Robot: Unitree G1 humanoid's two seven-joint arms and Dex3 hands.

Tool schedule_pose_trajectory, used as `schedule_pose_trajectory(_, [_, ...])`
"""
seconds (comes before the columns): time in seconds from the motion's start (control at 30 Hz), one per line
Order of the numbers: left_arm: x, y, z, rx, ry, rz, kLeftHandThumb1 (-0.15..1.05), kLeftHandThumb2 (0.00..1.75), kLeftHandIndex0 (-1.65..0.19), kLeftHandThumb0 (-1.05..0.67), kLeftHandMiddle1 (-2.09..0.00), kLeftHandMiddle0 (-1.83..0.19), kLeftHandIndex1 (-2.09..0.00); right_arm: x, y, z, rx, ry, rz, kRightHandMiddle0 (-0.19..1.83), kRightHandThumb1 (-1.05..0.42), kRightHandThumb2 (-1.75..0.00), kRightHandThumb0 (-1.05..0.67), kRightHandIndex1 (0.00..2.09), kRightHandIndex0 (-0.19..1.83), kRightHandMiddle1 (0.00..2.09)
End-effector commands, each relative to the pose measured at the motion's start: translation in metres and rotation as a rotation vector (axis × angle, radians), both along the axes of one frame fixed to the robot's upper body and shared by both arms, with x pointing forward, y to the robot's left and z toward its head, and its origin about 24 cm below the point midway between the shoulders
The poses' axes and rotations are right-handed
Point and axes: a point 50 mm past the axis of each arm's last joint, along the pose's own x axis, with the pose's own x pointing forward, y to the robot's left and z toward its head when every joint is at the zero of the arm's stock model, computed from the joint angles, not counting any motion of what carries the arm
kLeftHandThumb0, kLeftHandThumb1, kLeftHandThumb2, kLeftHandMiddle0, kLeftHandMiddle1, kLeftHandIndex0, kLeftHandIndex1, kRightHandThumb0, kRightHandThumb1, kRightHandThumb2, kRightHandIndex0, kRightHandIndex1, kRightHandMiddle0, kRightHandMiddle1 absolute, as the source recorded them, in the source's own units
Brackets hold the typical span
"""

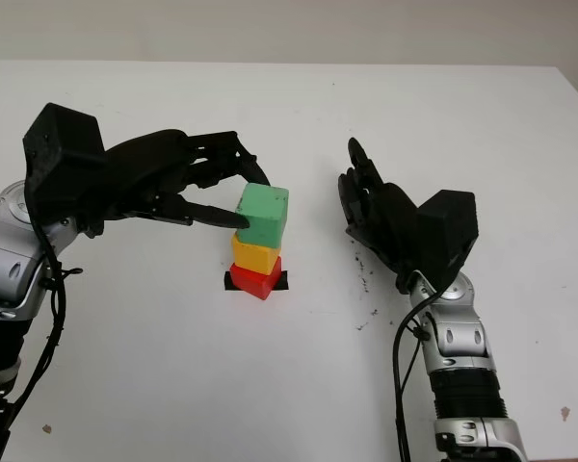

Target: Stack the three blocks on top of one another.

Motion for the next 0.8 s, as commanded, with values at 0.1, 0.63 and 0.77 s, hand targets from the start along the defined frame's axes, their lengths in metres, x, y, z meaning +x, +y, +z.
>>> schedule_pose_trajectory(0.1, [-0.0011,0.0034,0.0001,0.014,-0.015,0.005,1.05,0.07,-0.31,-0.48,-0.05,-0.05,-1.67,-0.0001,-0.0023,0.0027,-0.015,-0.013,-0.001,-0.19,-1.05,-0.71,-0.68,0.00,-0.19,0.04])
schedule_pose_trajectory(0.63, [-0.0012,0.0048,-0.0018,-0.001,0.021,0.026,1.03,0.05,-0.25,-0.48,-0.04,-0.03,-1.58,-0.0003,-0.0030,0.0020,-0.011,-0.007,0.001,-0.19,-1.05,-0.71,-0.67,0.00,-0.19,0.03])
schedule_pose_trajectory(0.77, [-0.0024,0.0053,-0.0022,0.022,0.050,0.037,0.99,0.05,-0.12,-0.60,-0.04,0.04,-1.11,-0.0003,-0.0034,0.0012,-0.008,-0.013,0.004,-0.19,-1.05,-0.71,-0.68,0.00,-0.19,0.03])
